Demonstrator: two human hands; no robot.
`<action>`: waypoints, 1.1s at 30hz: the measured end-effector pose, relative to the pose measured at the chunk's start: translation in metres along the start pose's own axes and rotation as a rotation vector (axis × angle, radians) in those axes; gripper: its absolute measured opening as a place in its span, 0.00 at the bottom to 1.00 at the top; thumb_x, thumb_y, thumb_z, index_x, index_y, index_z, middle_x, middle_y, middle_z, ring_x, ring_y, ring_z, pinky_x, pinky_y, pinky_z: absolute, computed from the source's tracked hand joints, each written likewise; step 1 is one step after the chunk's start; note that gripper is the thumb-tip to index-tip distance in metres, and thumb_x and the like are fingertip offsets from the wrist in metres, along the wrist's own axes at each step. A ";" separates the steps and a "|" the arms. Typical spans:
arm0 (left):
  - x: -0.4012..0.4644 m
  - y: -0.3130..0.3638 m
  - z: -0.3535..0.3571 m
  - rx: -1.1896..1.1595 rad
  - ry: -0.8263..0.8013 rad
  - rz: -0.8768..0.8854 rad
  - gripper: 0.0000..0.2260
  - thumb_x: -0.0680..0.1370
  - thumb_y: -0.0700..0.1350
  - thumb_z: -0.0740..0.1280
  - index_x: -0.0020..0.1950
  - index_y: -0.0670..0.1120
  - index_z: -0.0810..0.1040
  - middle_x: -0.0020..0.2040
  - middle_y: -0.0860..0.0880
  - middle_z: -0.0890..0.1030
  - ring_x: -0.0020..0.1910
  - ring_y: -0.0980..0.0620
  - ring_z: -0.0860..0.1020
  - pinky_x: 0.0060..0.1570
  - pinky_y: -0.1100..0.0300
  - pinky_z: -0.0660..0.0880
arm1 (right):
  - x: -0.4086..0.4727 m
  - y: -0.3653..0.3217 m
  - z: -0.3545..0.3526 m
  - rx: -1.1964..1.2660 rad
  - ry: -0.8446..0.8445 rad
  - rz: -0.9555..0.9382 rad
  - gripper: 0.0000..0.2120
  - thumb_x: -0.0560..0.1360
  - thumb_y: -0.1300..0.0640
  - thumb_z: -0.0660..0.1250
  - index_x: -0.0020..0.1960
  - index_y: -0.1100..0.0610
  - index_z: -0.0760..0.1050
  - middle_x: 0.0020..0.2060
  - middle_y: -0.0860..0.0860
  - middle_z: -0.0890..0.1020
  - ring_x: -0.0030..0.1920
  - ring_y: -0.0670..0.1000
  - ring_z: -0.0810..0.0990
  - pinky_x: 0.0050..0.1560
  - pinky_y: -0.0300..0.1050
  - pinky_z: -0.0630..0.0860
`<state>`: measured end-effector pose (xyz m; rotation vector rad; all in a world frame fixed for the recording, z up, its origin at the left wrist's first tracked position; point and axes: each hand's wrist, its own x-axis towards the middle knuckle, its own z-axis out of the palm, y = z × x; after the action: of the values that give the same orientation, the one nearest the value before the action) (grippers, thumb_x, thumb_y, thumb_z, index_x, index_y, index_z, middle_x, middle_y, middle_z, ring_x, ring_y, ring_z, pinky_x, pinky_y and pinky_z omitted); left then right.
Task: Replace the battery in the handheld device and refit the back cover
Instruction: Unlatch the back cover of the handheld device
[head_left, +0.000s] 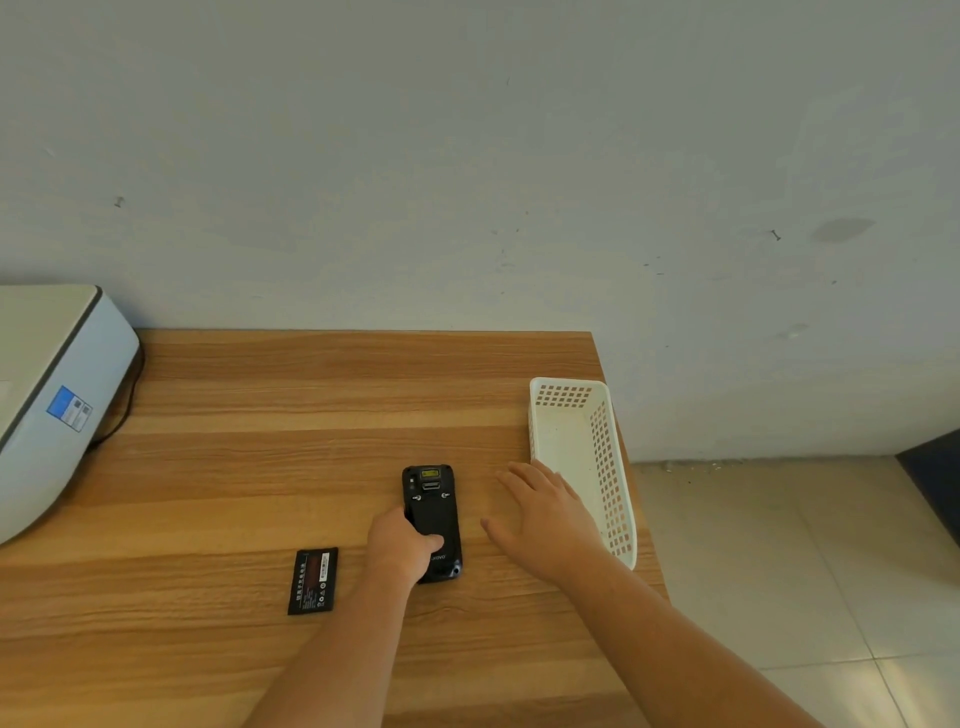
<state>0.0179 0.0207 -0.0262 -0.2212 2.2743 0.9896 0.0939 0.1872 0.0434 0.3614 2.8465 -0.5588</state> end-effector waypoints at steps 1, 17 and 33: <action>0.001 0.001 0.000 0.019 -0.001 -0.006 0.15 0.72 0.38 0.76 0.57 0.41 0.78 0.56 0.42 0.82 0.56 0.44 0.80 0.46 0.59 0.74 | 0.001 0.000 0.001 -0.001 0.002 -0.005 0.31 0.76 0.37 0.59 0.76 0.48 0.59 0.76 0.45 0.61 0.76 0.47 0.53 0.76 0.49 0.49; -0.002 -0.002 -0.018 0.462 0.097 0.221 0.21 0.78 0.57 0.65 0.67 0.48 0.71 0.62 0.49 0.73 0.63 0.48 0.70 0.60 0.53 0.73 | 0.010 -0.014 0.002 -0.006 -0.020 -0.037 0.30 0.77 0.38 0.58 0.76 0.49 0.60 0.76 0.46 0.60 0.77 0.49 0.52 0.76 0.49 0.48; 0.008 -0.024 -0.060 0.527 0.010 0.297 0.25 0.80 0.58 0.62 0.74 0.48 0.67 0.73 0.50 0.68 0.72 0.50 0.65 0.70 0.53 0.65 | 0.022 -0.039 0.044 0.031 -0.097 -0.035 0.29 0.77 0.41 0.61 0.74 0.50 0.63 0.73 0.47 0.65 0.75 0.49 0.59 0.76 0.50 0.53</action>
<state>-0.0088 -0.0379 -0.0150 0.3439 2.5297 0.4893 0.0690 0.1392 0.0111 0.2823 2.7581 -0.6111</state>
